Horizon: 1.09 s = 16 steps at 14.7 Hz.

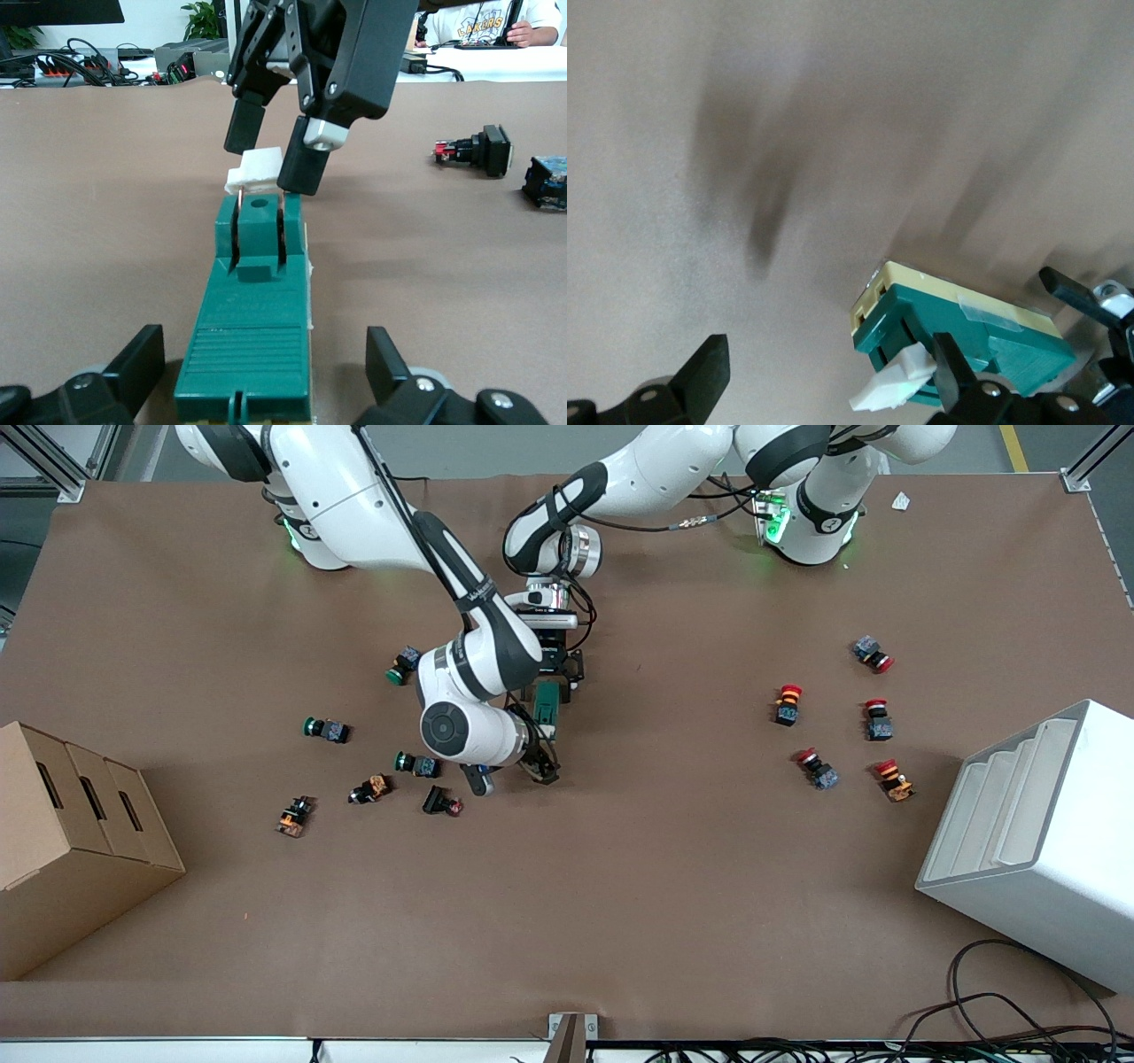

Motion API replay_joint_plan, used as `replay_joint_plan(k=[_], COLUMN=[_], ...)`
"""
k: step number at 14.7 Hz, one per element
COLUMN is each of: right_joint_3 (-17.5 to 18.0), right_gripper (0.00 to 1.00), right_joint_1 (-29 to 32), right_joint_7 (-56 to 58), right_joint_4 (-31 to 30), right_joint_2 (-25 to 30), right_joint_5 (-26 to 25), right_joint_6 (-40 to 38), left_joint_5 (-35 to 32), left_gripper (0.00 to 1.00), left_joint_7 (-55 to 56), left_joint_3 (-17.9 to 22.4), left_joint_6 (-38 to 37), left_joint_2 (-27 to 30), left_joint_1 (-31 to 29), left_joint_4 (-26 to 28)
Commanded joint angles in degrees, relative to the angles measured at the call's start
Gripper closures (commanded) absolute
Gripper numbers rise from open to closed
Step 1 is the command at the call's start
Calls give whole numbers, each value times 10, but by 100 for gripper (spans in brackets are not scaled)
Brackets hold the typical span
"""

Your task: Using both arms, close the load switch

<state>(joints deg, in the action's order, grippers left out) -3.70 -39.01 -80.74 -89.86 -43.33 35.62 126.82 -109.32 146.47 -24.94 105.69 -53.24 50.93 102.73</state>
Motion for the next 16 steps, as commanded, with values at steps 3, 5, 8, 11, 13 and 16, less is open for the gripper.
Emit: replay_joint_plan(k=[3, 5, 8, 11, 13, 16], right_joint_3=[8, 8, -2, -3, -4, -34], right_gripper=[0, 0, 0, 0, 0, 0], right_joint_1=[29, 47, 61, 61, 66, 82], right_joint_7=[-2, 82, 139, 158, 209, 321], right_joint_4=[78, 86, 102, 128, 130, 127], right_joint_2=[-71, -69, -60, -53, -36, 13], right_joint_5=[27, 19, -28, -120, -156, -207], right_joint_6=[43, -43, -134, -192, -216, -271], left_joint_5=[-12, -12, -12, -12, -12, -10], left_gripper=[0, 0, 0, 0, 0, 0], left_joint_7=[4, 4, 4, 4, 4, 0], left_joint_3=[5, 5, 5, 5, 5, 5], left_joint_6=[-6, -6, -6, -6, -6, -5], left_joint_2=[-6, -6, -6, -6, -6, -3], left_joint_1=[7, 7, 7, 7, 7, 7], left_joint_4=[-8, -8, -8, -8, -9, -11])
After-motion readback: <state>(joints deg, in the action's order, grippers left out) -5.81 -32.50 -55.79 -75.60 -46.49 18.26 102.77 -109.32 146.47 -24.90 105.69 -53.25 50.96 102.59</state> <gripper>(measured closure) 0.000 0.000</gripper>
